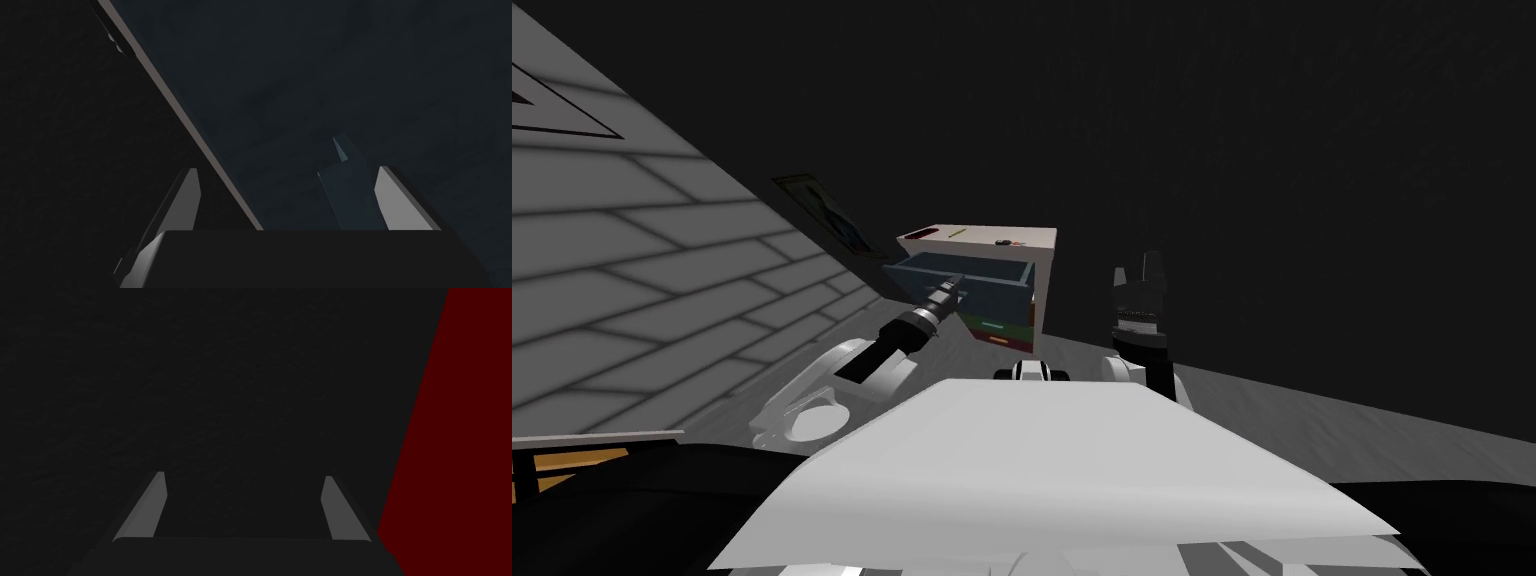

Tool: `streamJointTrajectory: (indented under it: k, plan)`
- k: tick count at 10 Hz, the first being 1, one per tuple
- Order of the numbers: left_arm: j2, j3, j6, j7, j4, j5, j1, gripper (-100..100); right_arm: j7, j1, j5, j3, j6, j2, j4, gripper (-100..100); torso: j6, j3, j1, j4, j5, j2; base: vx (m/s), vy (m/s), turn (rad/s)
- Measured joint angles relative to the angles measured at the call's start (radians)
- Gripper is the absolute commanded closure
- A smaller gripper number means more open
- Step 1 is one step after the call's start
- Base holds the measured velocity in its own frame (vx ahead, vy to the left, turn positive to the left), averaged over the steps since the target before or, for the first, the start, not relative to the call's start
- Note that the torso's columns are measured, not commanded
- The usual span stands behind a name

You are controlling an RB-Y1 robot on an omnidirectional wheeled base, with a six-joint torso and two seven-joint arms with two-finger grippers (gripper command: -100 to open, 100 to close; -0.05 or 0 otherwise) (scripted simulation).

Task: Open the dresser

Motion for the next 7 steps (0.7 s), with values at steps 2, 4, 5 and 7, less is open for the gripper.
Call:
streamJointTrajectory:
  k: [2,4,5,7]
  plan:
    - [0.023,0.015,0.031,0.018,0.0,0.023,-0.016,0,0.0,0.0,0.0,0.0,0.0,0.0,0.0,0,0.0,0.001,-0.001,0.001,-0.001,0.002,-0.005,-0.005,-0.004]
    - [0.023,0.013,0.034,0.019,0.003,0.024,-0.013,0,0.0,0.0,0.0,0.0,0.0,0.0,0.0,0,0.001,-0.001,-0.001,-0.002,0.001,-0.002,0.0,0.0,0.0]
    - [0.023,0.012,0.035,0.019,0.005,0.024,-0.012,0,0.0,0.0,0.0,0.0,0.0,0.0,0.0,0,0.002,-0.002,-0.001,-0.003,0.001,-0.004,0.0,0.0,0.0]
    - [0.023,0.011,0.036,0.019,0.006,0.025,-0.011,0,0.0,0.0,0.0,0.0,0.0,0.0,0.0,0,0.002,-0.002,0.0,-0.004,0.002,-0.005,0.0,0.0,0.0]
